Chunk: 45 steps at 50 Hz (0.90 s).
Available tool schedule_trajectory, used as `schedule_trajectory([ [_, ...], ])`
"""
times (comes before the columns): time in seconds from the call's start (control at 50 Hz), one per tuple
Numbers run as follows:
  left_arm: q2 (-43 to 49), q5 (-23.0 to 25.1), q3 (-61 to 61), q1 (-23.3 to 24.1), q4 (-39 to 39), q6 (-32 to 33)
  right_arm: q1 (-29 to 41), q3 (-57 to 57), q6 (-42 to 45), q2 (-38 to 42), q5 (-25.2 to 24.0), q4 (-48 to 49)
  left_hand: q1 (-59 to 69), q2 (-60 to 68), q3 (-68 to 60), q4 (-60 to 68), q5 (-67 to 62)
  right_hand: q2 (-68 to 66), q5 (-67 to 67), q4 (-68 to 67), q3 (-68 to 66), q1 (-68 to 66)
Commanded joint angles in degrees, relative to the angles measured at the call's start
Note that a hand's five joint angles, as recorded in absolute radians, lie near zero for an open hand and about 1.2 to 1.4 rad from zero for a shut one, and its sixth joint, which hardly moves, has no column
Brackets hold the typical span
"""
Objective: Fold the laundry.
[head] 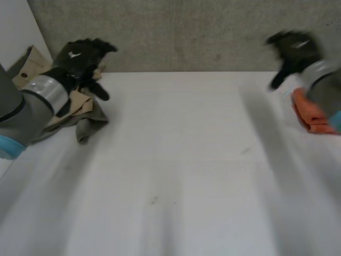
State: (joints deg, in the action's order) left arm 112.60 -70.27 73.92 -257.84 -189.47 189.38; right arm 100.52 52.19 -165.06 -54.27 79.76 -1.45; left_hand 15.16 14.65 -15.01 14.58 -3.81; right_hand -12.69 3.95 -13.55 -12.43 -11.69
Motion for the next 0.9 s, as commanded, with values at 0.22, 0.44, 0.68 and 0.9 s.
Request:
schedule_trajectory([
  [0.22,25.0,-0.5,-11.2,-16.5,-2.7,23.0,18.9,29.9,8.3,-3.5,-0.7,5.3,-1.1,-0.6,0.9,-0.5,-0.3,2.7,-3.9,3.6,2.4,1.7],
  [0.44,31.4,-0.8,-17.6,-17.5,-4.6,22.9,18.4,33.9,8.3,-4.9,-0.7,5.8,5.6,6.2,-5.8,6.2,-7.0,2.7,-3.9,3.6,2.4,1.7],
  [0.68,36.4,-3.4,-24.6,-18.4,-6.7,23.0,18.4,36.2,8.3,-6.3,-0.8,7.0,15.4,15.9,-15.6,16.0,-16.8,2.7,-3.9,3.6,2.4,1.7],
  [0.9,39.1,-2.1,-26.6,-18.1,-6.3,22.7,18.6,36.5,8.3,-6.2,-0.7,7.0,33.8,34.4,-34.0,34.4,-35.2,2.7,-3.9,3.6,2.4,1.7],
])
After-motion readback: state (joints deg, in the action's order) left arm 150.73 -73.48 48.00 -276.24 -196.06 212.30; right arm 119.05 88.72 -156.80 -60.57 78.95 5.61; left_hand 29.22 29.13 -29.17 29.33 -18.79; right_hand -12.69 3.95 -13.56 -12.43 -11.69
